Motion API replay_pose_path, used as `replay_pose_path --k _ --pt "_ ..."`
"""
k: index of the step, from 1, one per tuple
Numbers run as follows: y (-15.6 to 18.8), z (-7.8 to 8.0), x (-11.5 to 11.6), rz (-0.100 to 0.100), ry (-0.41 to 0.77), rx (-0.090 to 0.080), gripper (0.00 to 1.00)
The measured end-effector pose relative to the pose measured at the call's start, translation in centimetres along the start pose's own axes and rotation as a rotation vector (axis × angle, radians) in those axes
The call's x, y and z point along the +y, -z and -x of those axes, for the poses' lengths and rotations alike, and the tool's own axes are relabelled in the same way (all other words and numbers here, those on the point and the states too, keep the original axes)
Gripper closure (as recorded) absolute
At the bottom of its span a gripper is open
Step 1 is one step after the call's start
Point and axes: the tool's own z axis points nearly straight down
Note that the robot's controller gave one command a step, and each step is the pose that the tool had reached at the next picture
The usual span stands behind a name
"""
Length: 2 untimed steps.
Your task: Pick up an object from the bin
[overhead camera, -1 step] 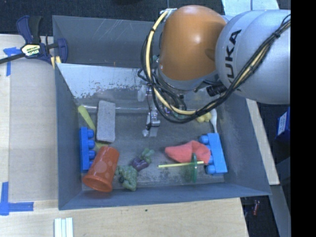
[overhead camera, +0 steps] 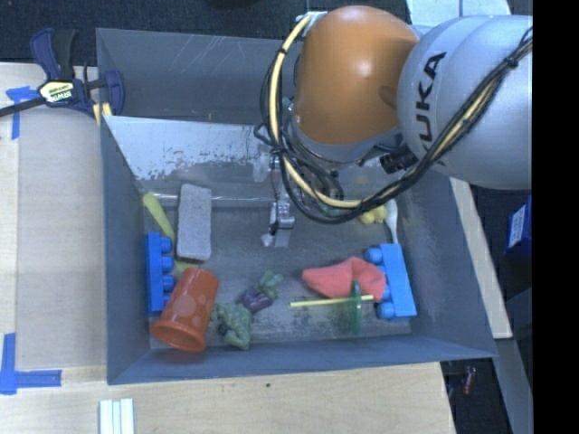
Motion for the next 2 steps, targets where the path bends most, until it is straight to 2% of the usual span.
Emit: replay_pose_path --k 1,2 --pt "-1.8 -1.3 -4.5 0.000 0.000 0.000 0.00" --pt "-5.4 -1.3 -6.3 0.002 -0.028 -0.004 0.00"
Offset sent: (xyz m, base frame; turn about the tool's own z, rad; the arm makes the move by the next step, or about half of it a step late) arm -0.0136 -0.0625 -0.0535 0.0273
